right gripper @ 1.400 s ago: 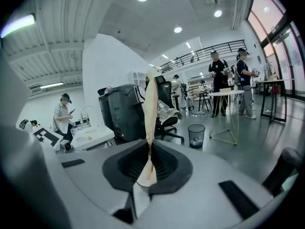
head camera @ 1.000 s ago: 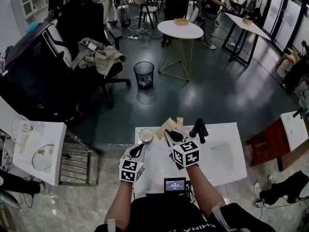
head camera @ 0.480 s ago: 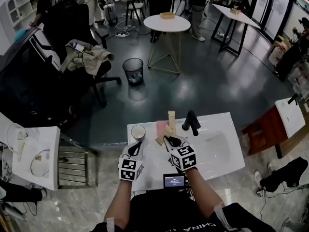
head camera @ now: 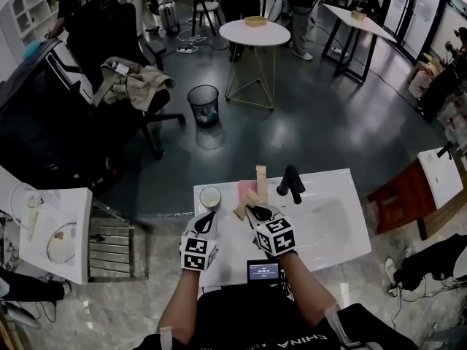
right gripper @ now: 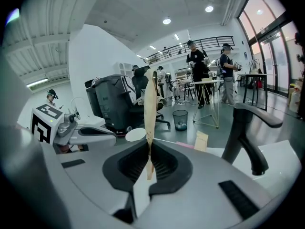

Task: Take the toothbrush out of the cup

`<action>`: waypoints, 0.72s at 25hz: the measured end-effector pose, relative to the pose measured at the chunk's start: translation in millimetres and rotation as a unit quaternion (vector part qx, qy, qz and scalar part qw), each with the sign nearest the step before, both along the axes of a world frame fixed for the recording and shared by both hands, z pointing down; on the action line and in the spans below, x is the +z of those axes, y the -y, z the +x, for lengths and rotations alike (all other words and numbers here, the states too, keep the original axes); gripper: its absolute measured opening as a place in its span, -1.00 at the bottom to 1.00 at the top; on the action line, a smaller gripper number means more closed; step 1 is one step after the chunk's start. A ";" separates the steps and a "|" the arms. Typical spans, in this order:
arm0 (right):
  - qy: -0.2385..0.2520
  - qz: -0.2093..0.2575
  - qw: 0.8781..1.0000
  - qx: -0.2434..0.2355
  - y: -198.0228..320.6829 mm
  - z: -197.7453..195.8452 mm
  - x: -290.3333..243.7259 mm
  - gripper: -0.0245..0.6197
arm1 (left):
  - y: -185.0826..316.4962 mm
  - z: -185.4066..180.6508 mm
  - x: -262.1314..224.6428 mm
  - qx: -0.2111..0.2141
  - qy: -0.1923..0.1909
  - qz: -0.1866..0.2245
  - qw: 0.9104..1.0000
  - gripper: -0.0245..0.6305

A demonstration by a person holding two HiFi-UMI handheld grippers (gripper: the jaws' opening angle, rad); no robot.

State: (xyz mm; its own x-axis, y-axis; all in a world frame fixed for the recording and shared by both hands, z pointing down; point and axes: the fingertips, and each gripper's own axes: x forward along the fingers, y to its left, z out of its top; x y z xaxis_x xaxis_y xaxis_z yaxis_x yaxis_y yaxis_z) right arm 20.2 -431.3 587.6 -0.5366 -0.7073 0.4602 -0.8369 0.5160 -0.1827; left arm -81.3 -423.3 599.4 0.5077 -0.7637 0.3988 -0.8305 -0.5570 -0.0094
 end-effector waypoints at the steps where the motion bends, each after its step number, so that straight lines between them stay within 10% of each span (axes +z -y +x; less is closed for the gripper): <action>1: -0.001 -0.001 1.000 -0.002 -0.1 -1.2 0.5 -0.85 | 0.1 -0.3 -0.8 -0.001 0.000 0.000 1.000 -0.90; 18: -0.009 -0.002 1.000 -0.020 -2.6 -10.9 2.2 -0.85 | -1.6 -6.3 4.4 -0.019 0.020 0.001 1.000 -0.90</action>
State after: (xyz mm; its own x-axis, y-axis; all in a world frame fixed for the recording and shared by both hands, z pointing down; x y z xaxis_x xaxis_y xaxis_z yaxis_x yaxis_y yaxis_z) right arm 9.3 -428.7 589.8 -0.5568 -0.6826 0.4734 -0.8182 0.5491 -0.1706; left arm -87.6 -421.7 603.8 0.4618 -0.7832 0.4164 -0.8502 -0.5246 -0.0436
